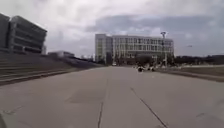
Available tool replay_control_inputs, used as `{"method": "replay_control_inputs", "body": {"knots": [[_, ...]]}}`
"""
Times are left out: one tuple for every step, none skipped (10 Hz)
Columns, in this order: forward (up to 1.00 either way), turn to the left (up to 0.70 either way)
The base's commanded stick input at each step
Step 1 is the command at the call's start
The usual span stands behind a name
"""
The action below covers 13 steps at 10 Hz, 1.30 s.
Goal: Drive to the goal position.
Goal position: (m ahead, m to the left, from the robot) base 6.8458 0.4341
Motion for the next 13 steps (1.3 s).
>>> {"method": "replay_control_inputs", "body": {"knots": [[0.85, 0.0], [0.85, 0.0], [0.85, 0.0], [0.85, 0.0], [0.85, 0.0], [0.85, 0.0], [0.85, 0.0], [0.85, 0.0], [0.85, 0.0], [0.85, 0.0], [0.85, 0.0], [0.85, 0.0], [0.85, 0.01]]}}
